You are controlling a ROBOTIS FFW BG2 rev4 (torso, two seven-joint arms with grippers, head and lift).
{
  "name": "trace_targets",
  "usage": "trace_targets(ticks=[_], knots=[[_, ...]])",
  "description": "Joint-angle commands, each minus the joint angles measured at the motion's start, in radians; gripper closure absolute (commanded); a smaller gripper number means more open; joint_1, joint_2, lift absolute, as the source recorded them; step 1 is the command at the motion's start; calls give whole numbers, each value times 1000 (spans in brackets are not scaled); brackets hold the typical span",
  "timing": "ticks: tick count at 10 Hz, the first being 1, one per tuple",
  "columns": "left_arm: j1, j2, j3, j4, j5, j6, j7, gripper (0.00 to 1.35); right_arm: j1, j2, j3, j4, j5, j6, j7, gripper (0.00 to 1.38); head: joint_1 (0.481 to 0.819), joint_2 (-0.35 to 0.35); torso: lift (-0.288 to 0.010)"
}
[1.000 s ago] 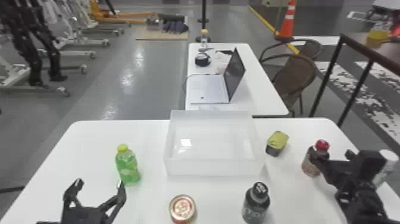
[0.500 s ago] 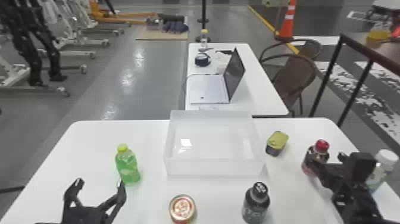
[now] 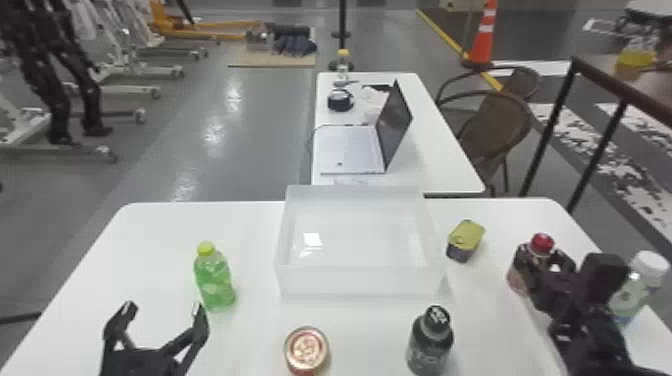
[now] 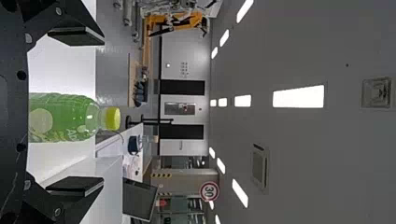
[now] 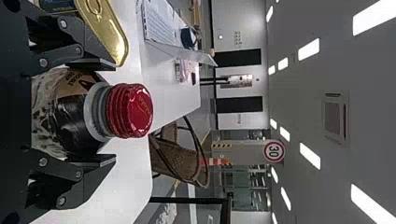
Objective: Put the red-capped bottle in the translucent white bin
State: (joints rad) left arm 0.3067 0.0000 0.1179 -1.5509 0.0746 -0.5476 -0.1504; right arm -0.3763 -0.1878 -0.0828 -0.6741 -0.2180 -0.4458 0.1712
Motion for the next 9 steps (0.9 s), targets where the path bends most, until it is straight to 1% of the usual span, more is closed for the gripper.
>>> trace_targets(ticks=[1, 2, 3, 6, 7, 9], knots=[[2, -3, 2, 0, 2, -2, 0, 228, 7, 1, 0, -9, -11, 4, 1, 1282, 549, 0, -100], [2, -3, 2, 0, 2, -2, 0, 228, 30, 1, 0, -65, -34, 30, 1, 1282, 549, 0, -100], [2, -3, 2, 0, 2, 0, 0, 228, 65, 1, 0, -179, -32, 107, -1, 1282, 549, 0, -100], [3, -3, 0, 0, 8, 5, 0, 228, 108, 1, 0, -487, -9, 368, 5, 1283, 549, 0, -100], [3, -3, 0, -2, 11, 8, 0, 228, 112, 2, 0, -559, -11, 437, 7, 1282, 549, 0, -100], [2, -3, -4, 0, 14, 12, 0, 228, 89, 18, 2, -621, -15, 512, 34, 1282, 549, 0, -100]])
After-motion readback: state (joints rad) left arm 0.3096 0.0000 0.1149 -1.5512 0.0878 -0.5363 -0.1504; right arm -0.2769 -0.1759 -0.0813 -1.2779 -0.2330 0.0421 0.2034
